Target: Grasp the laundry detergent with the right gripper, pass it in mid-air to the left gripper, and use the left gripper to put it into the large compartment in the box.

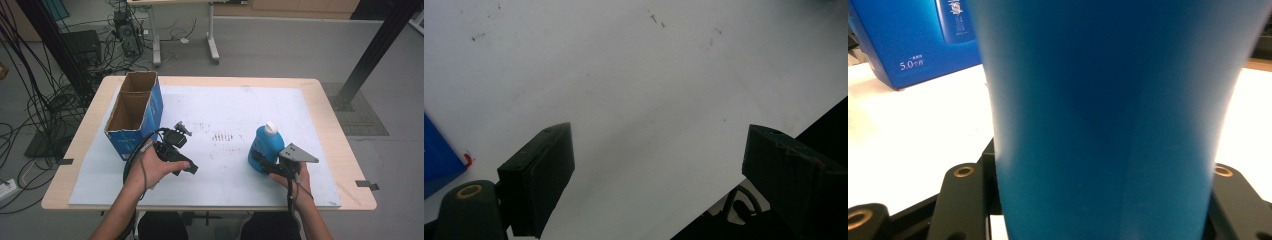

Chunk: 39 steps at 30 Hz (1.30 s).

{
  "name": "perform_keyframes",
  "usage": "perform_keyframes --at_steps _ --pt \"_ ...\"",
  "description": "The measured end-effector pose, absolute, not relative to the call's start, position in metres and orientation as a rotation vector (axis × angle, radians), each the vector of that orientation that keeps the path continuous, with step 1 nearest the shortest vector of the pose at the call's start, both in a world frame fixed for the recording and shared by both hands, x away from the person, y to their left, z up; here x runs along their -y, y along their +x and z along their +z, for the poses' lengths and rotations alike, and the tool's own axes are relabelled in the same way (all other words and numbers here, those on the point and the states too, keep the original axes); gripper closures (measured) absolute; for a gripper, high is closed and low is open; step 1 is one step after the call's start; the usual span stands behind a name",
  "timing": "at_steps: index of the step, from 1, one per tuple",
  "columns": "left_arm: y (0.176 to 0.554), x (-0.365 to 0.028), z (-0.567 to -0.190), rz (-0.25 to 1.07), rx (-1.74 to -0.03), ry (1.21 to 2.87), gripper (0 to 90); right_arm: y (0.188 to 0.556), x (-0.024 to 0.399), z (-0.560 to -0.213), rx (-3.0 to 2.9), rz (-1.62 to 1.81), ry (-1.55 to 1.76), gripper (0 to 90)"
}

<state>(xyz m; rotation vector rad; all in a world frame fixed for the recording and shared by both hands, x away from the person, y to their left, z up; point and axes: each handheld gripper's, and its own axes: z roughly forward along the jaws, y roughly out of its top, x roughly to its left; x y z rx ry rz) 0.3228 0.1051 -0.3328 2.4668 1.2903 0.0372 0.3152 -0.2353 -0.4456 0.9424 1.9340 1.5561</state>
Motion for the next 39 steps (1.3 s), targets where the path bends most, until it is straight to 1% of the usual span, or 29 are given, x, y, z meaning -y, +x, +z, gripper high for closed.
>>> perform_keyframes --at_steps 39 --pt "0.3236 -0.1032 -0.3331 0.027 -1.287 2.459 13.6 0.3149 0.2356 -0.4472 -1.923 1.569 0.939 42.6"
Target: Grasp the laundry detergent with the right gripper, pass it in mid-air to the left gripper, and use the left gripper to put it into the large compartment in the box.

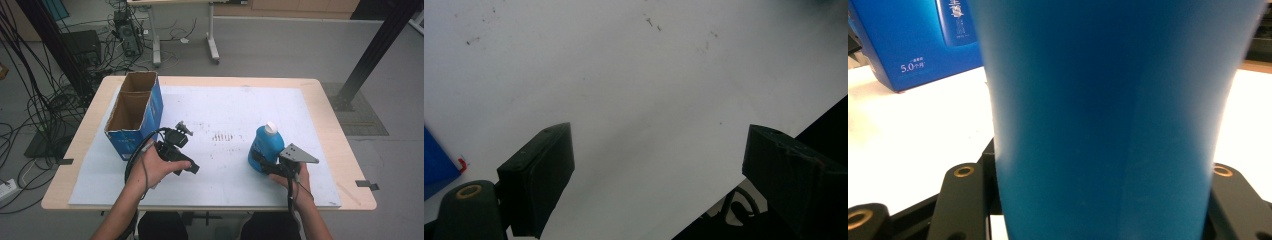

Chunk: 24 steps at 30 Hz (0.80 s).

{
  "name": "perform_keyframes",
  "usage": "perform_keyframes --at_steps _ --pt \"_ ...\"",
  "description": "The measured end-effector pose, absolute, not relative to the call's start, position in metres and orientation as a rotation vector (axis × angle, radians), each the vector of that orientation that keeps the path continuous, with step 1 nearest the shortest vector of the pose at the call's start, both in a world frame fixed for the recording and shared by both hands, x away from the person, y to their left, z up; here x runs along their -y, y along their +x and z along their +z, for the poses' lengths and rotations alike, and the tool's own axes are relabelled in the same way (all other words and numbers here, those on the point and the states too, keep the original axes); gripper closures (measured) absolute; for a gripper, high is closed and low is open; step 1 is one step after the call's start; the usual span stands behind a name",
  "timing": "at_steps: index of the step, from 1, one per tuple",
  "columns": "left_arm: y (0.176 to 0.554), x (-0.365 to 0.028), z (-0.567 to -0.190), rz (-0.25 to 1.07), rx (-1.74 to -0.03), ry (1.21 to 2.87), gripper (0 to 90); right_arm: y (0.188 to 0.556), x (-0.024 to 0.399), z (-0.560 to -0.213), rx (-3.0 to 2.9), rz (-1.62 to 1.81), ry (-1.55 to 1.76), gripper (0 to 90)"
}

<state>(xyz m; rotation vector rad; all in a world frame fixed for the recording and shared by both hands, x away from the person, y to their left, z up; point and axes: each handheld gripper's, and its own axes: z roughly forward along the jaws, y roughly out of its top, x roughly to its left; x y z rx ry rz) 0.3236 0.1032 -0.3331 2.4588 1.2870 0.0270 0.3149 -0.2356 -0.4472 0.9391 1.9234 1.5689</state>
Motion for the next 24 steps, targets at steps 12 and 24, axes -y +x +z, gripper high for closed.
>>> perform_keyframes --at_steps 12,24 --pt "0.3243 -0.1042 -0.3318 0.03 -1.287 2.455 13.6 0.3149 0.2354 -0.447 -1.923 1.567 0.941 42.7" --pt "0.3273 -0.1036 -0.3263 0.035 -1.269 2.461 13.7 0.3152 0.2354 -0.4453 -1.936 1.555 0.927 43.5"
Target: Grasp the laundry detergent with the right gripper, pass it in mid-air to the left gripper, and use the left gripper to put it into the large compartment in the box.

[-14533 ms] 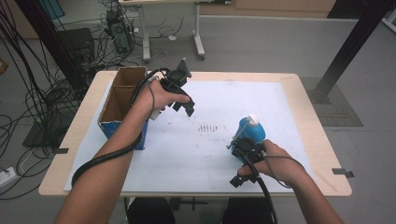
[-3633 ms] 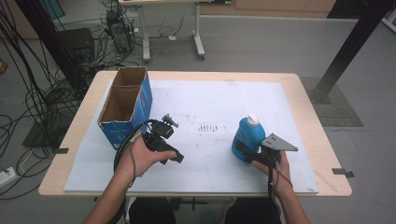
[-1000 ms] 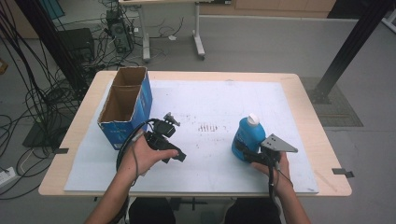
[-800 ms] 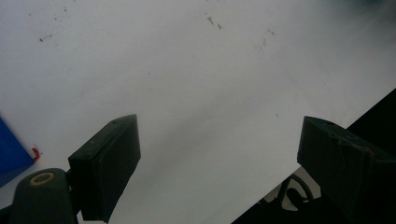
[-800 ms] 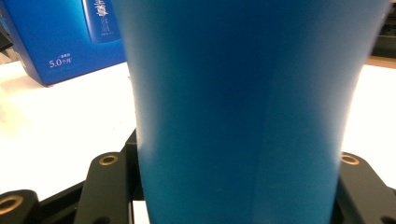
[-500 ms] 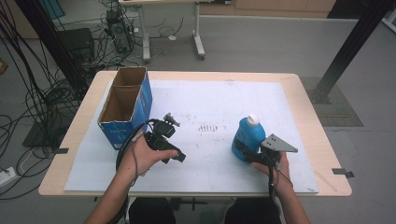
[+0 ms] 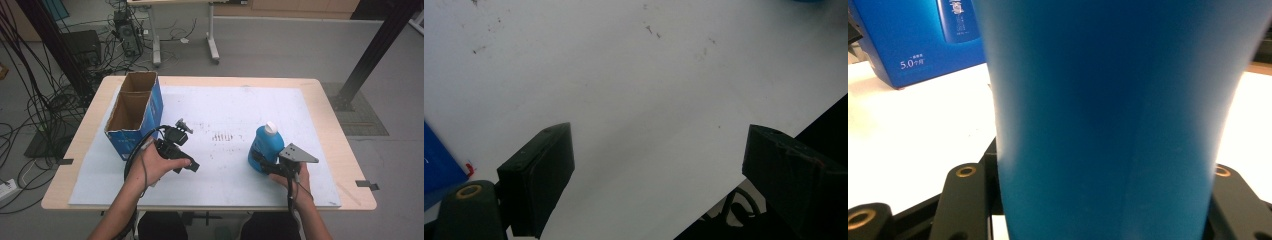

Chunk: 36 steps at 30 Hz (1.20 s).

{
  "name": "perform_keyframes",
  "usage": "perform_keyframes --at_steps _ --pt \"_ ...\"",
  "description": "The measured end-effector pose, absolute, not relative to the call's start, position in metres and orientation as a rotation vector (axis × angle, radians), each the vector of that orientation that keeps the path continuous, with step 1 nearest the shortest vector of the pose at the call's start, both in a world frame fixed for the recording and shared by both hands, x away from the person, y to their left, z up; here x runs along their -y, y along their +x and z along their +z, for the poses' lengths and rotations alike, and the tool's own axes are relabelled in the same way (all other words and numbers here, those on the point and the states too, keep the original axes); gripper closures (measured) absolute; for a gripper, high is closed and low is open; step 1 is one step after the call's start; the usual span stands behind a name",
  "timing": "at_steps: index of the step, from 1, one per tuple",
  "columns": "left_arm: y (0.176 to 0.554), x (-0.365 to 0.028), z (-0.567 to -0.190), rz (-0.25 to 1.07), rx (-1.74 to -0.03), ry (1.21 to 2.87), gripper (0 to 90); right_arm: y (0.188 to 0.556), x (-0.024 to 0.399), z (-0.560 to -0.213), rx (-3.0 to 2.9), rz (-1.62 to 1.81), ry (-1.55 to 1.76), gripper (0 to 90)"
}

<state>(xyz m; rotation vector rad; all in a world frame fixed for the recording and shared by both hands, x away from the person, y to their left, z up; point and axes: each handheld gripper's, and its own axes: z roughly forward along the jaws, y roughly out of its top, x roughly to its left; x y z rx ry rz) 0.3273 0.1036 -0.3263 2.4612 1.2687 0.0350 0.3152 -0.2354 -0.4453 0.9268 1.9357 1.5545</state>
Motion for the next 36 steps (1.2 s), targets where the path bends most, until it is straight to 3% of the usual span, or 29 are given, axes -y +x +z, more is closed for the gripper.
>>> perform_keyframes --at_steps 17,36 --pt "0.332 -0.104 -0.307 0.044 -1.183 2.477 13.2 0.321 0.241 -0.433 -2.019 1.577 0.936 43.8" --pt "0.335 -0.102 -0.251 0.104 -0.918 2.581 12.5 0.331 0.236 -0.382 -2.213 1.72 0.742 43.9"
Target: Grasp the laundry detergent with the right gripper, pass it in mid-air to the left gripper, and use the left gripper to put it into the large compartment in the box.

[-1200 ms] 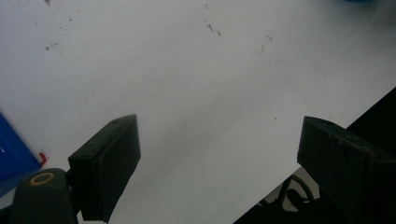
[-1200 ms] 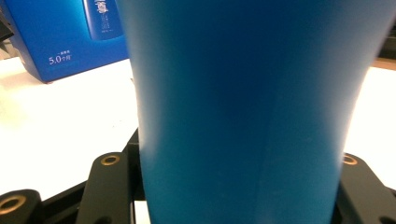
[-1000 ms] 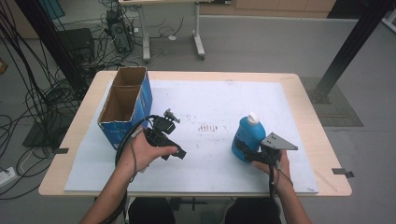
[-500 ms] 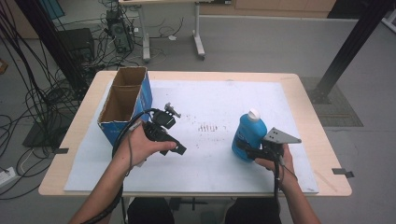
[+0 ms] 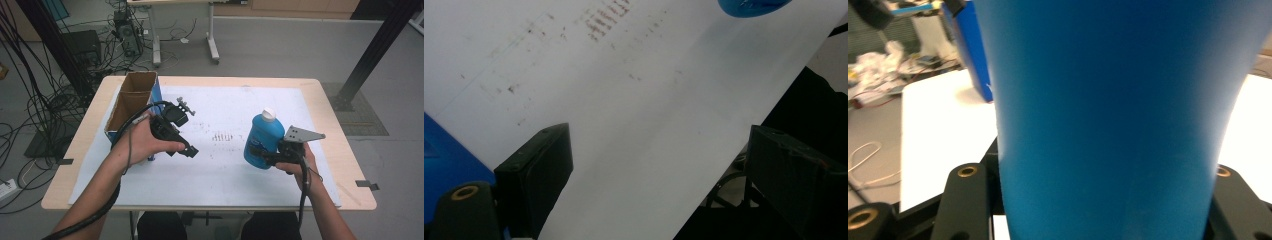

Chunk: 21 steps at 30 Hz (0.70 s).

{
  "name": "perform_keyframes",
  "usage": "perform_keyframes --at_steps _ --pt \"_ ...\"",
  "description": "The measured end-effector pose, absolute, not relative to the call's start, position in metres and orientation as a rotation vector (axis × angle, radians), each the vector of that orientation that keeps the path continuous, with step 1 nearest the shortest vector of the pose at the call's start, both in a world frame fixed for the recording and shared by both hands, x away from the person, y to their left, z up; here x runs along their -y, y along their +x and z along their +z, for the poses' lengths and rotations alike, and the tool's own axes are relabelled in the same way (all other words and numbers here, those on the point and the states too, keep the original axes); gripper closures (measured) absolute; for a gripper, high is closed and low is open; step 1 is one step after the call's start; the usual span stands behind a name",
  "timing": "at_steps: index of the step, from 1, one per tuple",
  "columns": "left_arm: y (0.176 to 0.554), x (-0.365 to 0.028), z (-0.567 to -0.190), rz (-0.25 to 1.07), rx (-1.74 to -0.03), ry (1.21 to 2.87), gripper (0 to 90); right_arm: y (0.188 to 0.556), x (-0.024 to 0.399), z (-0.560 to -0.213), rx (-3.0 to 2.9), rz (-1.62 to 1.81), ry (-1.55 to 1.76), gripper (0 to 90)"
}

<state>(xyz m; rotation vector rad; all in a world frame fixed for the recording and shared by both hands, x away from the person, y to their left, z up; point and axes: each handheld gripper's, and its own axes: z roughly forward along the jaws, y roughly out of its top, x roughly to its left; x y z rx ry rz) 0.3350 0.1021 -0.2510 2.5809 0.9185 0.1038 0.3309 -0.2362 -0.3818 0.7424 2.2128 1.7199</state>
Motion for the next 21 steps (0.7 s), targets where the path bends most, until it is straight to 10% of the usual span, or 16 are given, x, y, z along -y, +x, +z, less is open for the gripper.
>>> perform_keyframes --at_steps 21 --pt "0.329 -0.083 -0.206 0.095 -0.641 2.72 12.2 0.336 0.229 -0.357 -2.373 1.886 0.509 43.8"
